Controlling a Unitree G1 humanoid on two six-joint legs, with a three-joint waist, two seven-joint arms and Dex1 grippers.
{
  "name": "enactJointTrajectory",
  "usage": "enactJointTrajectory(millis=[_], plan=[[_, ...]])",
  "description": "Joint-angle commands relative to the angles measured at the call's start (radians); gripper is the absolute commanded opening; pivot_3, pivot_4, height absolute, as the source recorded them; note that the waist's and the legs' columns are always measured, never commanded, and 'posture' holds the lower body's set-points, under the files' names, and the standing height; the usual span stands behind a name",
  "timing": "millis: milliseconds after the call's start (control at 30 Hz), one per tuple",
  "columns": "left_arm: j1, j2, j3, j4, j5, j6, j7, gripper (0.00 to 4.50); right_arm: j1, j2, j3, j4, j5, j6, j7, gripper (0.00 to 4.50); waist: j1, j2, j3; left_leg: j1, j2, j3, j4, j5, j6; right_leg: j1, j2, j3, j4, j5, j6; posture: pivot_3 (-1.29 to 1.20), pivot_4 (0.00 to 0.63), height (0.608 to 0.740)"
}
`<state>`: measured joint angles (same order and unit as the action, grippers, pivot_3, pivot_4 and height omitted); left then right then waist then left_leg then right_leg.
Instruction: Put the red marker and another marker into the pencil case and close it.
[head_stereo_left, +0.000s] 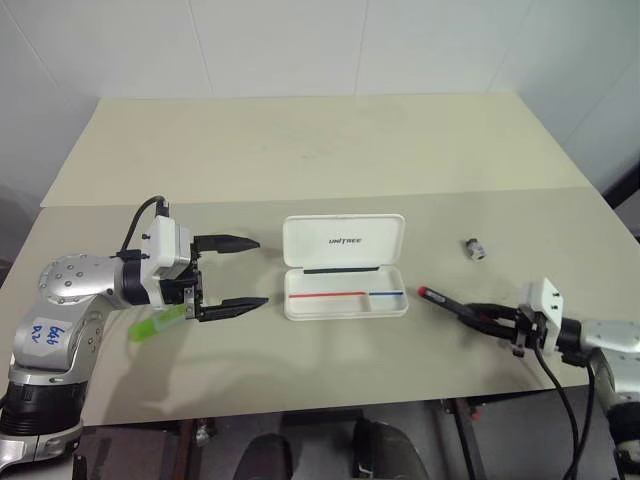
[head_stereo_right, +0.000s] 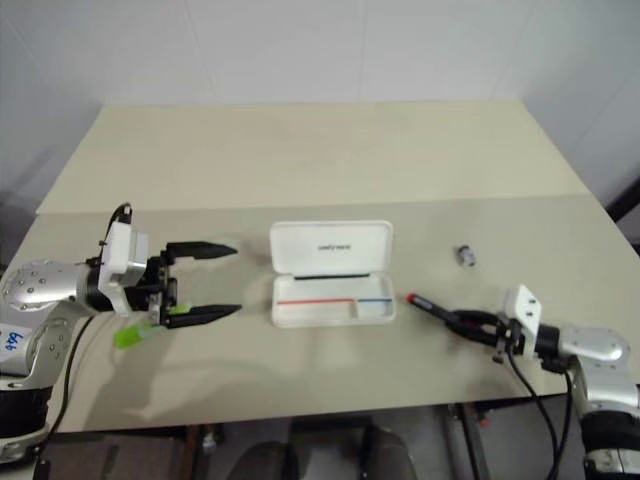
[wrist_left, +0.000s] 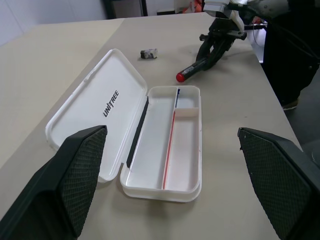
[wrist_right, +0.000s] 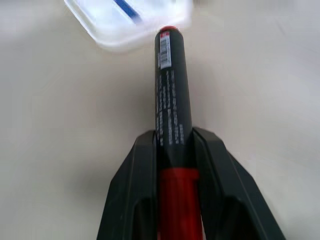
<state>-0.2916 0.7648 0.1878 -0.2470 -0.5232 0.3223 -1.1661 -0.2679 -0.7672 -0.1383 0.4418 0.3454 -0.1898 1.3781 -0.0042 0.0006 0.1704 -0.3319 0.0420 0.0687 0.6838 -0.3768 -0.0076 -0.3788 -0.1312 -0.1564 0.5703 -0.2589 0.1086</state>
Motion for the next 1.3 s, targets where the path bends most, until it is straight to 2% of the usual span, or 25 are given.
enactJointTrajectory(millis=[33, 200, 433, 667, 933, 1100, 1267, 1300], plan=[[0.019, 0.01, 0.031, -0.009, -0.013, -0.021, 0.01, 4.5, -0.079, -0.013, 0.031, -0.1, 0.028, 0.02, 0.057, 0.64, 0.002, 0.0, 0.0, 0.0, 0.0, 0.0, 0.0, 0.0, 0.0, 0.0, 0.0, -0.001, 0.0, 0.0, 0.0, 0.0, 0.15, 0.74], [0.048, 0.01, 0.038, -0.029, -0.015, -0.021, 0.032, 4.5, -0.204, 0.045, 0.125, -0.177, 0.025, 0.095, 0.076, 0.64, 0.008, 0.0, 0.0, -0.003, 0.0, -0.002, 0.0, 0.0, 0.0, -0.002, 0.0, -0.002, 0.001, 0.0, 0.0, 0.0, 0.15, 0.74], [0.078, 0.015, 0.045, -0.049, -0.017, -0.008, 0.058, 4.5, -0.305, 0.145, 0.271, -0.23, -0.001, 0.167, 0.092, 0.64, 0.008, 0.0, 0.0, -0.005, 0.0, -0.001, -0.001, -0.001, 0.0, -0.005, 0.0, -0.003, 0.002, 0.0, 0.0, 0.0, 0.15, 0.74], [0.104, 0.018, 0.045, -0.078, -0.015, 0.005, 0.074, 4.5, -0.423, 0.28, 0.347, -0.082, -0.071, 0.102, 0.083, 0.64, 0.003, 0.0, 0.0, -0.005, 0.0, 0.001, -0.001, -0.001, 0.0, -0.007, 0.0, -0.002, 0.004, 0.0, 0.0, 0.0, 0.15, 0.74], [0.124, 0.014, 0.045, -0.114, -0.018, 0.014, 0.1, 4.5, -0.486, 0.32, 0.354, 0.075, -0.134, 0.009, 0.066, 0.64, 0.0, -0.001, 0.0, -0.005, 0.0, 0.002, -0.001, -0.001, 0.0, -0.009, 0.0, -0.001, 0.005, 0.0, 0.0, 0.0, 0.15, 0.74], [0.133, 0.012, 0.048, -0.126, -0.02, 0.019, 0.113, 4.5, -0.516, 0.324, 0.341, 0.141, -0.149, -0.033, 0.063, 2.32, 0.0, -0.001, 0.0, -0.006, 0.0, 0.003, -0.002, -0.001, 0.0, -0.01, 0.0, -0.001, 0.006, 0.0, 0.0, 0.0, 0.15, 0.74], [0.127, 0.008, 0.043, -0.124, -0.019, 0.02, 0.12, 4.5, -0.523, 0.328, 0.329, 0.124, -0.13, -0.029, 0.068, 4.29, 0.0, -0.001, 0.0, -0.006, 0.0, 0.003, -0.002, -0.001, -0.001, -0.011, 0.0, -0.001, 0.006, 0.0, 0.0, 0.0, 0.15, 0.74], [0.126, 0.007, 0.042, -0.124, -0.019, 0.02, 0.121, 4.5, -0.517, 0.329, 0.328, 0.103, -0.12, -0.02, 0.073, 4.48, 0.0, -0.001, 0.0, -0.006, 0.0, 0.004, -0.002, -0.001, -0.001, -0.011, 0.0, -0.001, 0.006, 0.0, 0.0, 0.0, 0.15, 0.74]])
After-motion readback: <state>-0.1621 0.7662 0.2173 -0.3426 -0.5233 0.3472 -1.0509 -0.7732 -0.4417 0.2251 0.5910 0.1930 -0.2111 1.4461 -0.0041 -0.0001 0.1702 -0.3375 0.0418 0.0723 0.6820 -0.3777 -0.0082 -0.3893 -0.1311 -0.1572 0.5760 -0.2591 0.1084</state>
